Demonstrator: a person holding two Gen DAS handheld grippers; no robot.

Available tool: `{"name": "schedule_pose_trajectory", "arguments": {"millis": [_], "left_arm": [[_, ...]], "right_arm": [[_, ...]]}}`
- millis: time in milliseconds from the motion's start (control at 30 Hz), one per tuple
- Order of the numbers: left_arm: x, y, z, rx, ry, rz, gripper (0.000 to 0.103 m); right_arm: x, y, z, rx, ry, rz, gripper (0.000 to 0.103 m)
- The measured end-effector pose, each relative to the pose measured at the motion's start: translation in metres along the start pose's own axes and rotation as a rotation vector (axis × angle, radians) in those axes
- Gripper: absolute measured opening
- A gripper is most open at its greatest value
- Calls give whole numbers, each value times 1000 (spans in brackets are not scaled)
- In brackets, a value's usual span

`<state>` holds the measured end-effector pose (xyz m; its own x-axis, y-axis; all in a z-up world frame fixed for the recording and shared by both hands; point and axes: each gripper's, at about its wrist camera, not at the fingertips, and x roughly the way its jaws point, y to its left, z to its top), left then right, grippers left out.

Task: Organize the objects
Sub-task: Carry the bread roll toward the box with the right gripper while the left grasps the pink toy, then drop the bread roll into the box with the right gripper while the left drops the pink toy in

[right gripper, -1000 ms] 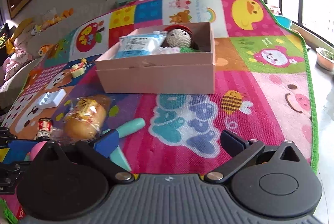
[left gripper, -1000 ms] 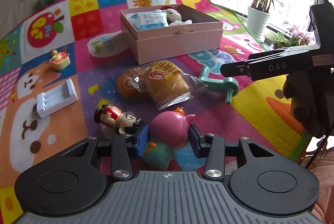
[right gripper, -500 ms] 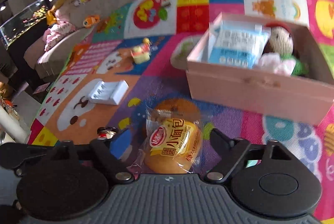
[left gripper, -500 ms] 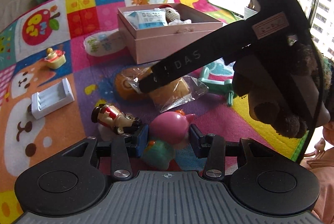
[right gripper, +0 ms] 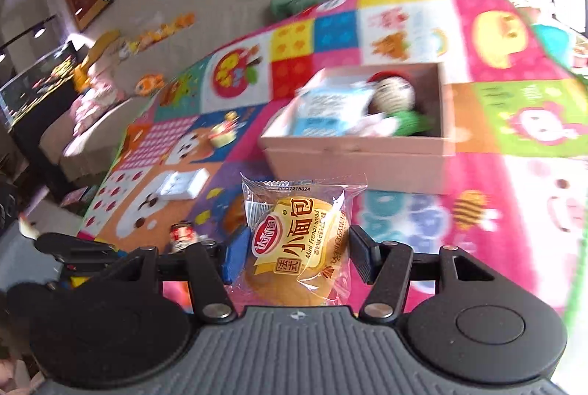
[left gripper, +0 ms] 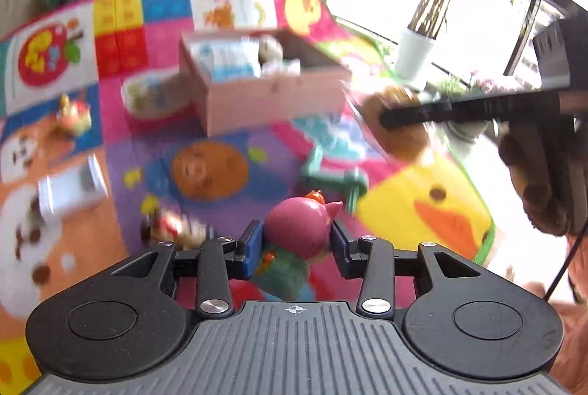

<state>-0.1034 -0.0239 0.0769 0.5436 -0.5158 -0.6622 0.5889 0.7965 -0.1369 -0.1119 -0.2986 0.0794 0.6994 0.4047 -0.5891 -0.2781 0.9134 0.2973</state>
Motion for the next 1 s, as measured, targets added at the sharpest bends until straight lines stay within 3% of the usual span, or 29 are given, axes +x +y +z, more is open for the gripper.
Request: {"name": "schedule_pose_trajectory", "arguments": {"millis": [100,167,233,333,433,500,567,667,833,1000], "left_arm": [[2,-4,42,42,-101,19,44],[17,-5,75,37,-152,-19,45],[43,2,106,-35,-170,-81,45],[98,16,143,-189,-141,-131,45],[157,31,156,-311,-37,-124,46],[184,38,155,-348,35,-67,46],[194,40,150,-328,53,7,46],[187,40,145,-323,19,-6,45],[132,48,143,-324,-186,-56,43],[89,63,130,-347,-272,-59,43]], "right_arm": [[-16,-20,-4,47,-56,-77,58],[-20,-32,-6,83,-74,-94,58],[-21,-39,-8,107,-87,-97,58],[-19,-42,-10,121,-101,-87,58],[-16,-45,-13,125,-110,-90,58],[-16,-49,-15,132,-112,-97,58],[-16,-53,-16,134,-111,-108,58],[-14,-59,-18,126,-102,-137,58],[-5,-64,-15,126,-82,-154,58],[-2,-55,2,81,-106,-175,58]]}}
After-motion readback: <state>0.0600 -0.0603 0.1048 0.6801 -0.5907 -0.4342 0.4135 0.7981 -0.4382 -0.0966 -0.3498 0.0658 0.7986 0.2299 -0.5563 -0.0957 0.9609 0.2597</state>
